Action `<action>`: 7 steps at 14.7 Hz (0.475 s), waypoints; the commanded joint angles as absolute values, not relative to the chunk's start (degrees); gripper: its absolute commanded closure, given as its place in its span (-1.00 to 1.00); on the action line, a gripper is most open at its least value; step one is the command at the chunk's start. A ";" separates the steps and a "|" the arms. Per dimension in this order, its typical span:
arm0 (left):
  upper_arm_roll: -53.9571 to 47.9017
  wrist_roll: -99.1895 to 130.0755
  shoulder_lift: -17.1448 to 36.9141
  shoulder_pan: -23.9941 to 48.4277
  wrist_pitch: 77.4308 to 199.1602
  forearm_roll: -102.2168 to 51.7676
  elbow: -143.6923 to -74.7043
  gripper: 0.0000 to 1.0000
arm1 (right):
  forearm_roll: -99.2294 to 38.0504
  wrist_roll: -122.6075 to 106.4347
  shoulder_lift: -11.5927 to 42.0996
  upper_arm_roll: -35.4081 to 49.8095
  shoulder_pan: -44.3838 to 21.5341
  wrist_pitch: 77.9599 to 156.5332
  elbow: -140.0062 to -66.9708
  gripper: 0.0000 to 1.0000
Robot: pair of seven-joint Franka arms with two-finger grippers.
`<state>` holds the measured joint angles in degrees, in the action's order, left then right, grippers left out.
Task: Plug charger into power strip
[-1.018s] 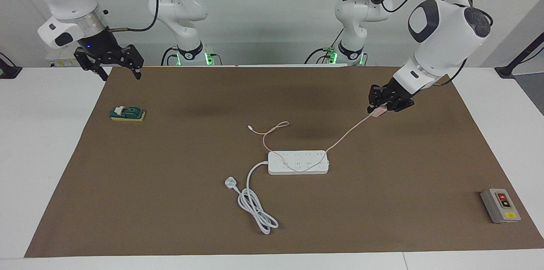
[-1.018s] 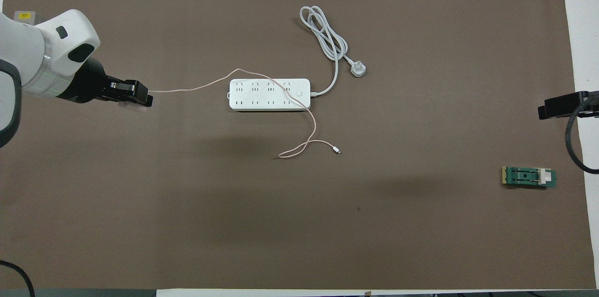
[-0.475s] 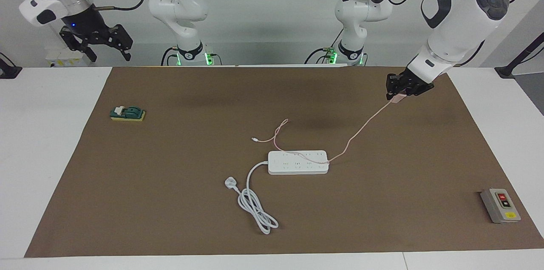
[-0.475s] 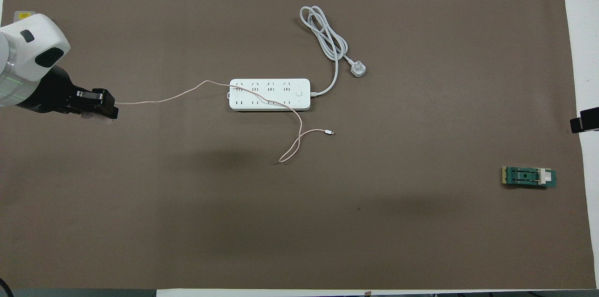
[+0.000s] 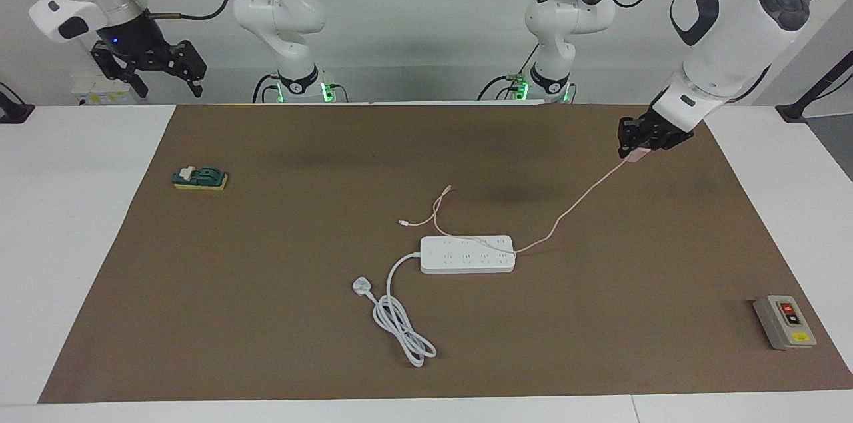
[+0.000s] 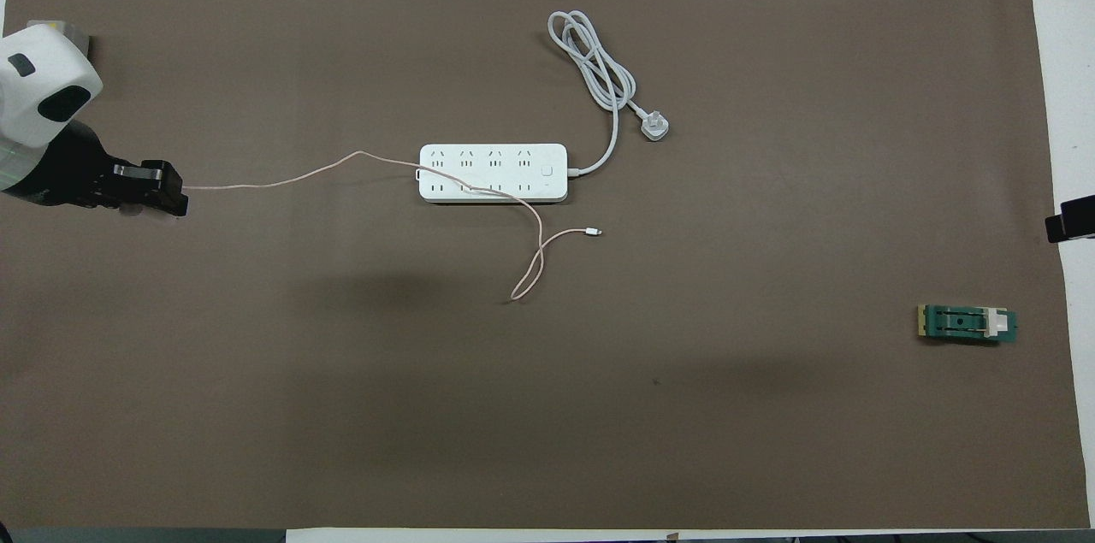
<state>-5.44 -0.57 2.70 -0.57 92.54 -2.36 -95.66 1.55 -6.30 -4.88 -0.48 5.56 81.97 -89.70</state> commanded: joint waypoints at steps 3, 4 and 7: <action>-5.89 6.30 0.01 -0.70 92.19 2.99 -98.34 1.00 | 2.37 -7.38 -5.10 0.26 6.24 81.83 -89.30 -1.00; -5.63 9.03 -0.61 -1.40 93.68 2.90 -100.00 1.00 | 2.37 -7.38 -5.18 0.26 6.24 81.83 -89.30 -1.00; -5.36 11.77 -1.23 -4.99 95.54 3.34 -101.43 1.00 | 2.37 -7.38 -5.19 0.26 6.24 81.83 -89.47 -1.00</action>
